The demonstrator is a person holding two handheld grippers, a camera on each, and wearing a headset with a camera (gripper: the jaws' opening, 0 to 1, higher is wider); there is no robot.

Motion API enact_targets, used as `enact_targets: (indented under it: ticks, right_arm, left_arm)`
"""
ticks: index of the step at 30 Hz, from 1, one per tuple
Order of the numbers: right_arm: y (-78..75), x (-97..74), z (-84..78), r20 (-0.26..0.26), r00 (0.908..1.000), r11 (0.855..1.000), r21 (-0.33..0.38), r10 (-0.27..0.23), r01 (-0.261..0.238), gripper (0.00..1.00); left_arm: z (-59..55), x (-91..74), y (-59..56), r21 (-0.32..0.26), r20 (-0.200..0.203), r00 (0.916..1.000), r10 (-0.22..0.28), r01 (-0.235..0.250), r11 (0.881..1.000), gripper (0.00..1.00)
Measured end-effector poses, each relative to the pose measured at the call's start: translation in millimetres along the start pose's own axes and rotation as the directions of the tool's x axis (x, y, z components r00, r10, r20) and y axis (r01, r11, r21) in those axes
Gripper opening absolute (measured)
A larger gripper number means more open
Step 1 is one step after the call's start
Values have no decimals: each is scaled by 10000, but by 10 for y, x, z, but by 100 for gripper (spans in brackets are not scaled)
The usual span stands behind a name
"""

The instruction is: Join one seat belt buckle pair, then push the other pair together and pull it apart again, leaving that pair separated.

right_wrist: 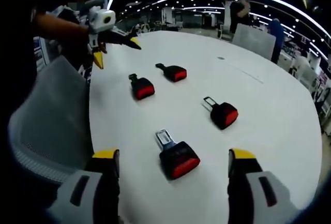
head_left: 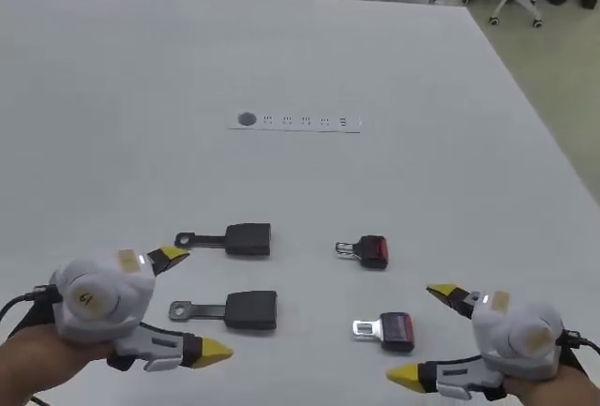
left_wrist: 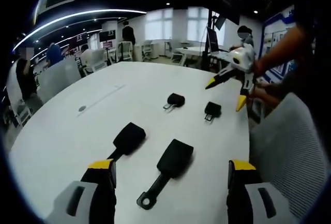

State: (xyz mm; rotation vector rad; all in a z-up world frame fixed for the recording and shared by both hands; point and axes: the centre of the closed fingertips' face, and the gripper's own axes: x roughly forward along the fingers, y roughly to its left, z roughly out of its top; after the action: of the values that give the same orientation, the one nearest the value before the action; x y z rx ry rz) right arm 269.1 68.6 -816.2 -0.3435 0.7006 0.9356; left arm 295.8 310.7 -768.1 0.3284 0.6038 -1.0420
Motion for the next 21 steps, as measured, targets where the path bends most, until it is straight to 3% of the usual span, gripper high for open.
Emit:
enact_targets:
  ticks: [9,13,21]
  right_arm:
    - [-44,97,-68,-308,9976,9973,-379,617,-628,83]
    - [-33,125,-152,-691,9930,9927,-656,962,-1008,82]
    - [-31,193,-242,-1020,9837,9856,-676,1478,-1551,78]
  left_arm:
    - [-46,189,-4,250,-343,9984,-442,451,9987,85]
    - [-103,299,-22,439,-707,9952,-671,703,9966,83]
    - [-169,505,-32,524,-975,9886,-1144,1199,9914,77]
